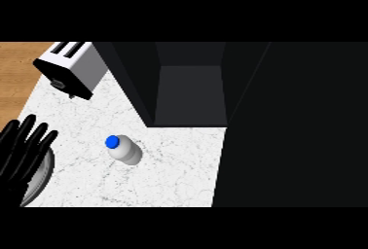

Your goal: Pick up the bottled water, place it into the cabinet and close the cabinet

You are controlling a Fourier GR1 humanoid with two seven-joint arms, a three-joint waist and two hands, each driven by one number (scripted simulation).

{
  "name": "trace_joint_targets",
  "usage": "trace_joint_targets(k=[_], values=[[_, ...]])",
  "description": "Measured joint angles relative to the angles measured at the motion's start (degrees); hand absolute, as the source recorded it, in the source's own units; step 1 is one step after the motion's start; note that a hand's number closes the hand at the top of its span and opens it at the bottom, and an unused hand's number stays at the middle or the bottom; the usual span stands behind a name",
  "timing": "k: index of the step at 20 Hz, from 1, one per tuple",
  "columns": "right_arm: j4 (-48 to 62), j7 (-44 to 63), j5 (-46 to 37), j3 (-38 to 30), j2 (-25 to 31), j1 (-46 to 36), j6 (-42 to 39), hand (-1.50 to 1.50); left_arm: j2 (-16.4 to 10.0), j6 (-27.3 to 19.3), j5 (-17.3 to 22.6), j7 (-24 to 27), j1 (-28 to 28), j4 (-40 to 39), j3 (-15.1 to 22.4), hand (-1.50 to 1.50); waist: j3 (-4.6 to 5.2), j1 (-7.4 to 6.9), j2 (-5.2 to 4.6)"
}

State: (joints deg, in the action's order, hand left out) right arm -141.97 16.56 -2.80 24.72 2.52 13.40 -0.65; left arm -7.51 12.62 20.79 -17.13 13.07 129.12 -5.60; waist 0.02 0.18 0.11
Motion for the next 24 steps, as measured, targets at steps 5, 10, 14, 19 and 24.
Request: trace_joint_targets(k=[5,10,14,19,24], values=[[0.65,0.24,-1.28,2.14,0.29,-0.50,1.43,-1.50,1.49,0.69,-4.25,3.24,-1.46,-6.00,1.22,-1.50,0.00,0.05,-0.03],[0.04,2.72,-1.47,2.01,1.03,-2.54,2.72,-1.50,2.20,0.30,-6.95,5.57,-4.35,-13.10,0.89,-1.50,0.01,0.15,-0.06],[-0.30,4.75,-1.45,1.78,1.45,-4.83,3.63,-1.50,2.34,1.37,-9.17,10.62,-5.30,-21.25,-0.11,-1.50,0.04,0.22,-0.07],[-0.29,5.35,-1.75,3.00,1.78,-5.39,5.17,-1.50,1.42,3.40,-11.02,16.16,-7.11,-31.89,-1.46,-1.50,0.04,0.30,-0.06],[-0.44,6.55,-1.71,3.17,2.69,-6.28,5.89,-1.50,2.08,3.69,-13.79,21.37,-9.04,-40.85,-1.12,-1.50,0.03,0.31,-0.07]])
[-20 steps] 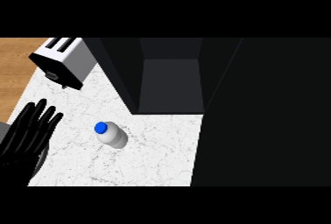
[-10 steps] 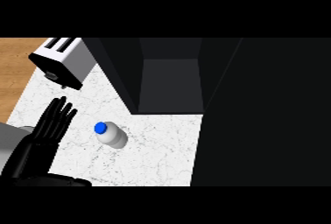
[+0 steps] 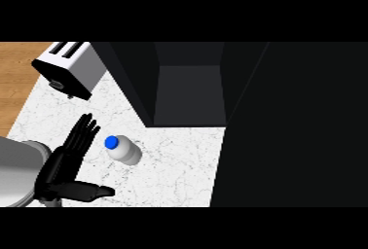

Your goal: Pick up the bottled water, place it into the cabinet and close the cabinet

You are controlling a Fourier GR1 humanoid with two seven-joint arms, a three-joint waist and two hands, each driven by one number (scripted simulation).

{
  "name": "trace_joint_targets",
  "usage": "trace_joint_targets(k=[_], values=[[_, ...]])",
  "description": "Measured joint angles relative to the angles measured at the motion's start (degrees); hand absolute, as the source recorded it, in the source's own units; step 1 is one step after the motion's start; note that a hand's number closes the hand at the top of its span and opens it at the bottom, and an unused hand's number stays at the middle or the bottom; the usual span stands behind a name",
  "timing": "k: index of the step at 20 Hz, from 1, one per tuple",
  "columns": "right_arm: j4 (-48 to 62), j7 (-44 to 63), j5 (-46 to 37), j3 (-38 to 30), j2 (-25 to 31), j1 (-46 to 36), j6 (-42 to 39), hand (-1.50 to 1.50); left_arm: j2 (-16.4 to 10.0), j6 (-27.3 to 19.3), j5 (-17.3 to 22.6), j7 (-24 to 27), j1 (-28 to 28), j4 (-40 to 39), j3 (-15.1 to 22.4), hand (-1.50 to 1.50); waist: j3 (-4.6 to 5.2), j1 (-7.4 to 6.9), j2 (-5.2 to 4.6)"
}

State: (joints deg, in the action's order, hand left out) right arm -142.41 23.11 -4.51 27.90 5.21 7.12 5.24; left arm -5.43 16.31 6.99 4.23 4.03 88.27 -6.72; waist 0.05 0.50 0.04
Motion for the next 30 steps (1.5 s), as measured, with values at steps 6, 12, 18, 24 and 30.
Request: trace_joint_targets(k=[6,12,18,24,30], values=[[-0.04,-0.56,-0.19,2.02,0.54,0.74,1.44,-1.50,-0.90,1.55,-1.52,7.31,-2.94,-12.27,-1.55,-1.50,0.00,0.07,0.02],[-0.08,0.26,-0.18,1.24,1.28,-1.01,2.71,-1.50,-1.30,2.22,-3.78,16.53,-7.63,-25.91,-2.63,-1.50,0.02,0.20,-0.04],[0.06,0.71,-0.16,0.70,2.25,-2.04,3.13,-1.50,-2.11,2.49,-5.01,24.68,-13.42,-39.17,-4.28,-1.50,0.02,0.23,-0.07],[-0.01,-0.12,-0.27,2.18,2.86,-1.12,4.36,-1.50,-1.53,0.66,-6.72,33.21,-18.80,-50.42,-5.26,-1.50,0.04,0.43,-0.10],[0.20,-1.82,-0.26,2.62,3.89,0.11,4.97,-1.50,-1.33,-0.42,-6.50,39.53,-23.79,-59.57,-7.20,-1.50,0.05,0.55,-0.14]])
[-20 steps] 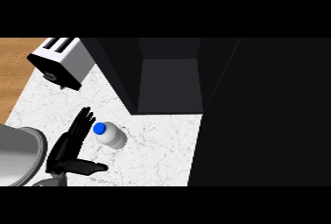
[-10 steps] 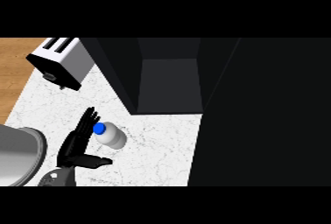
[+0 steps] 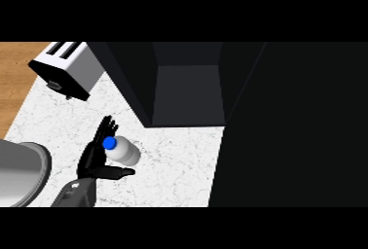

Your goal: Pick up the bottled water, place it into the cabinet and close the cabinet

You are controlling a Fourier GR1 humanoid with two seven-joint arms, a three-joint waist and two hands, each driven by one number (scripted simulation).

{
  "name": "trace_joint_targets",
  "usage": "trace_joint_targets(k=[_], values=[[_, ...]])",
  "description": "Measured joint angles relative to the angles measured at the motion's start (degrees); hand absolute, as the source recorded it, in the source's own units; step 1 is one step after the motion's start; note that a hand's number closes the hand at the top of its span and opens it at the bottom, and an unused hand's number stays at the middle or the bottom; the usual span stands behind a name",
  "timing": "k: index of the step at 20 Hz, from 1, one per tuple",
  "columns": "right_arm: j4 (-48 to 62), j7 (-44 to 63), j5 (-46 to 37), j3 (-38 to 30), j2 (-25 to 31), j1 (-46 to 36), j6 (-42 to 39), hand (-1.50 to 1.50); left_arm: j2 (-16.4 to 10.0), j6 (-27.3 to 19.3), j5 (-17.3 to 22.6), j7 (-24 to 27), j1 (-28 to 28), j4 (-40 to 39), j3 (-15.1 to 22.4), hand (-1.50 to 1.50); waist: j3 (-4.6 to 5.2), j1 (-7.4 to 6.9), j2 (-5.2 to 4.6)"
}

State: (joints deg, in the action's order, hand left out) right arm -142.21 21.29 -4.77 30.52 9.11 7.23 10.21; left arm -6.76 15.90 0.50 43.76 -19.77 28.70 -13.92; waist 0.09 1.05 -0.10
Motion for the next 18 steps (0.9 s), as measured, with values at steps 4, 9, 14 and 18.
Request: trace_joint_targets(k=[4,9,14,18], values=[[-0.39,-0.25,0.01,0.44,1.08,0.68,0.19,-1.50,0.63,0.50,0.65,1.75,-2.31,-2.66,-0.52,1.50,-0.02,-0.05,0.05],[-0.35,-1.24,0.14,1.13,1.79,1.04,0.56,-1.50,0.08,3.12,0.87,2.39,-5.14,-5.65,-0.30,1.50,-0.02,-0.05,0.04],[-0.24,-0.58,0.59,-0.55,2.55,-0.16,0.89,-1.50,1.23,-2.39,-4.21,7.28,-5.73,-4.35,3.79,1.50,-0.05,-0.02,0.10],[-0.38,0.48,0.87,-1.82,3.06,-1.10,1.13,-1.50,2.91,-8.13,-6.40,10.03,-5.49,-2.43,5.23,1.50,-0.07,-0.32,0.17]])
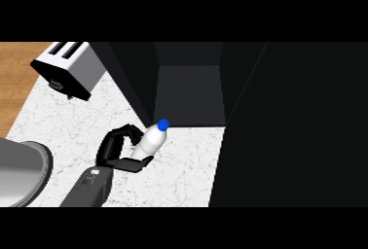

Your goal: Pick up the bottled water, place it into the cabinet and close the cabinet

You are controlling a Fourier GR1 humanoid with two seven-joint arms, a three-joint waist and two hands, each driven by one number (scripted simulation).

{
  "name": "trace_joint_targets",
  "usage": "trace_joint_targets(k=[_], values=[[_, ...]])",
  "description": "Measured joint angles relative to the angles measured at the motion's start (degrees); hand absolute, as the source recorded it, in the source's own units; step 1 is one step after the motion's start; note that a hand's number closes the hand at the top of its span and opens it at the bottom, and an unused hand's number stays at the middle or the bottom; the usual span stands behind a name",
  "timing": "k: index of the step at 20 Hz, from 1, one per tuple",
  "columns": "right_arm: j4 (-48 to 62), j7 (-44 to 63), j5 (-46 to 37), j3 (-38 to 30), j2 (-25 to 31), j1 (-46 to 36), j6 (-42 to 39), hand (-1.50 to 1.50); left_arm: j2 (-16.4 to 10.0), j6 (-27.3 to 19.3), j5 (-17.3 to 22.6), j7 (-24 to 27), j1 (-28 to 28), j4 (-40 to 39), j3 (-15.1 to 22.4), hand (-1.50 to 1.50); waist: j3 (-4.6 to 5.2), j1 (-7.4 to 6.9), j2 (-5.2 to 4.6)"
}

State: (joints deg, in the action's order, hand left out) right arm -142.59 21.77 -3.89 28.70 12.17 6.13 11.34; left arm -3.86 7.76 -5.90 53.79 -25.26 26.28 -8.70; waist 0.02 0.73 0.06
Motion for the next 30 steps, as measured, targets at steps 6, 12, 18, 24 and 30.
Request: trace_joint_targets(k=[6,12,18,24,30], values=[[0.10,0.00,-0.01,1.93,-0.39,0.42,1.17,-1.50,1.53,-6.41,-0.12,2.86,1.86,2.49,-0.60,1.50,-0.01,-0.25,0.08],[0.11,-0.36,-0.49,5.07,-0.65,1.00,3.01,-1.50,3.19,-6.71,5.87,-0.36,3.07,8.98,3.79,1.50,-0.01,-0.32,0.32],[0.49,-1.43,-0.38,3.61,0.45,0.96,3.20,-1.50,3.69,-9.17,15.48,-10.26,4.18,20.71,12.81,1.50,-0.03,-0.44,0.34],[0.43,-2.18,-0.26,3.37,1.13,1.32,3.24,-1.50,3.81,-17.83,21.79,-19.91,4.33,32.65,22.07,1.50,-0.03,-0.34,0.25],[0.04,-4.34,0.16,2.72,2.31,3.57,2.88,-1.50,3.84,-25.68,24.31,-26.20,0.72,36.83,26.56,1.50,-0.03,-0.12,0.11]])
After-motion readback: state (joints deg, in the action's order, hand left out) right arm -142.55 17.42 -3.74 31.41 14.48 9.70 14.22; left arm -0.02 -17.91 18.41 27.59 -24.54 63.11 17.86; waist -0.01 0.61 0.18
